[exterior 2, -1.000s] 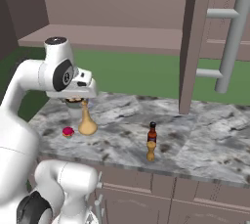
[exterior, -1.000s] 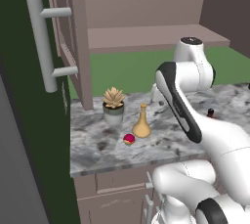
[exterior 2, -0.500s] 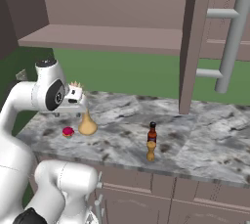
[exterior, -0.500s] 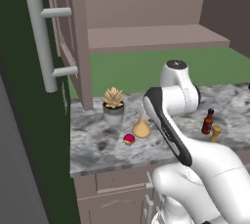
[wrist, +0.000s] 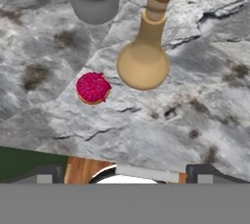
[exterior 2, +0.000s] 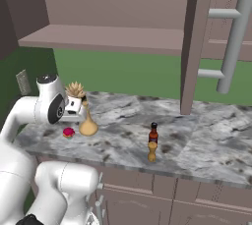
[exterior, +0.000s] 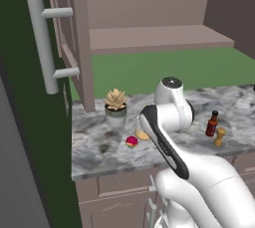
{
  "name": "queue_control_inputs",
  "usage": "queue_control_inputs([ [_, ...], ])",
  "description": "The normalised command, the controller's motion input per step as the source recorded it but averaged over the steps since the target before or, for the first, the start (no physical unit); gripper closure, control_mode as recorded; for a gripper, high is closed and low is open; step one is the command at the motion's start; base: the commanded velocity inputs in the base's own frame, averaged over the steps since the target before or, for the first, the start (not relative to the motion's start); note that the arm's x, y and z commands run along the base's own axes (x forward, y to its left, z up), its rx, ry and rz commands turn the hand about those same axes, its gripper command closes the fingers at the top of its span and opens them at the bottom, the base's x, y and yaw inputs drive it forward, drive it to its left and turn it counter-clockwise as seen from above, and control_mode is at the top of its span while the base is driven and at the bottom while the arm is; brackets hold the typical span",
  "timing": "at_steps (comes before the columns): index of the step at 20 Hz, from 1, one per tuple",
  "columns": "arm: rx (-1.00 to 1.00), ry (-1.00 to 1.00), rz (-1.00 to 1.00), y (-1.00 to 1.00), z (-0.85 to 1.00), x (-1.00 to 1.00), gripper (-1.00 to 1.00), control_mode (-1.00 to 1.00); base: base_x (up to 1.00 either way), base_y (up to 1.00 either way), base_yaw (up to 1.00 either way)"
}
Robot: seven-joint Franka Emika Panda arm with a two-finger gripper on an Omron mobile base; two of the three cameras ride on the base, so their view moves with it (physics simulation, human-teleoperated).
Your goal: There are various items on the counter. Only move the condiments/shakers into the cabinet.
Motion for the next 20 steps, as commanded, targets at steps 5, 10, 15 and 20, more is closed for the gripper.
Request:
queue_control_inputs([
  [5, -0.03, -0.04, 0.00, 0.00, -0.20, 0.33, -1.00, -1.00, 0.00, 0.00, 0.00],
  [10, -0.01, -0.03, 0.00, 0.00, -0.16, 0.26, -1.00, -1.00, 0.00, 0.00, 0.00],
  [15, 0.00, -0.08, 0.00, 0.00, -0.06, 0.25, -1.00, -1.00, 0.00, 0.00, 0.00],
  [20, 0.01, -0.13, 0.00, -0.03, 0.00, 0.11, -1.00, -1.00, 0.00, 0.00, 0.00],
])
